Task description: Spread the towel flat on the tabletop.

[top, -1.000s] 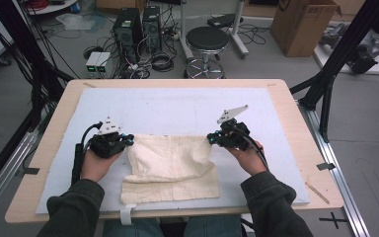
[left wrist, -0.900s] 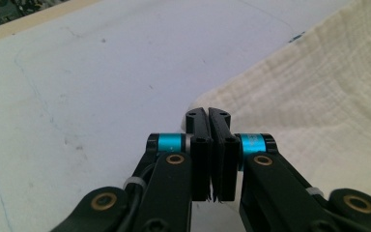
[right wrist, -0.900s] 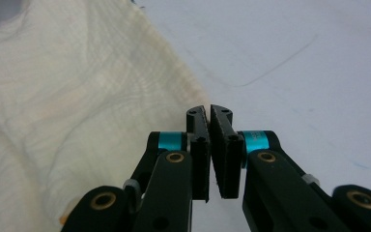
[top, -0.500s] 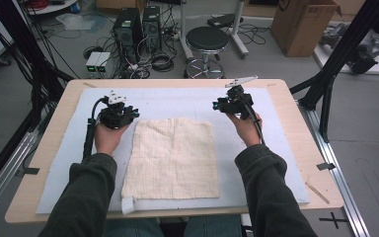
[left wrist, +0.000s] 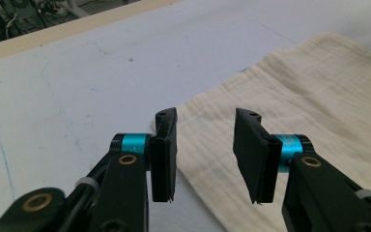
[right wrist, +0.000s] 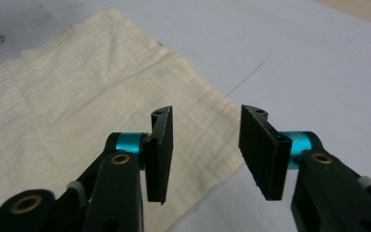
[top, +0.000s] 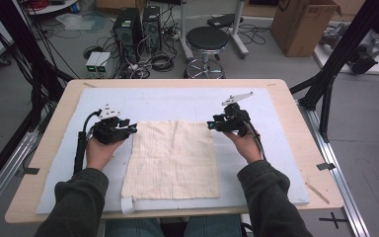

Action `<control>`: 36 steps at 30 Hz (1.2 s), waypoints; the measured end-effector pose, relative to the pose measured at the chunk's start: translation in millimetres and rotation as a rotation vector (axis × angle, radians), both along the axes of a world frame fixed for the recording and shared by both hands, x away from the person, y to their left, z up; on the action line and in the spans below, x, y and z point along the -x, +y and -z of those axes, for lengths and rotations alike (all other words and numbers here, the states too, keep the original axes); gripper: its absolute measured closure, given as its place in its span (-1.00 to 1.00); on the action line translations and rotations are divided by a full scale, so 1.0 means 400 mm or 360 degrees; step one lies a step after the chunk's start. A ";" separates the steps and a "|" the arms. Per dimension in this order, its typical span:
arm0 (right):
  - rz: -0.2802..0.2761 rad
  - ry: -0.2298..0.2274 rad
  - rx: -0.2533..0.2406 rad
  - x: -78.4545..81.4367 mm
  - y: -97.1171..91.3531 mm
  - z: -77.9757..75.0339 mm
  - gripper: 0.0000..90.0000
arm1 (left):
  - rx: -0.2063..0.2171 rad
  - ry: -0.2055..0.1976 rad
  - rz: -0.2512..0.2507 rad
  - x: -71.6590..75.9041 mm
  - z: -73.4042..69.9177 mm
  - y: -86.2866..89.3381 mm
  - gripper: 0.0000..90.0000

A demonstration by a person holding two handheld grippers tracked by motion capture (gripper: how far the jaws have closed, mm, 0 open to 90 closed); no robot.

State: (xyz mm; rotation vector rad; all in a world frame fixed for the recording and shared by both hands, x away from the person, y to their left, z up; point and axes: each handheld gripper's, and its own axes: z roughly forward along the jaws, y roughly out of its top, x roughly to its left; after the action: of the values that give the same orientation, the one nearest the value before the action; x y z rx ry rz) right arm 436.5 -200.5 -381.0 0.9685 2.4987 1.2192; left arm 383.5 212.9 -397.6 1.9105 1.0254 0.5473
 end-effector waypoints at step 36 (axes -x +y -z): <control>-0.0062 -0.0019 -0.0105 0.139 -0.014 0.024 -0.26 | 0.0169 -0.0001 0.0136 0.140 -0.011 0.027 -0.02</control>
State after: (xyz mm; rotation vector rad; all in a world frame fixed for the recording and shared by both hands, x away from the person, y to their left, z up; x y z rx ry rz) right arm 381.0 -206.2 -390.7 0.9294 2.4940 1.3226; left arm 327.5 223.6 -393.2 1.8506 0.9493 0.4359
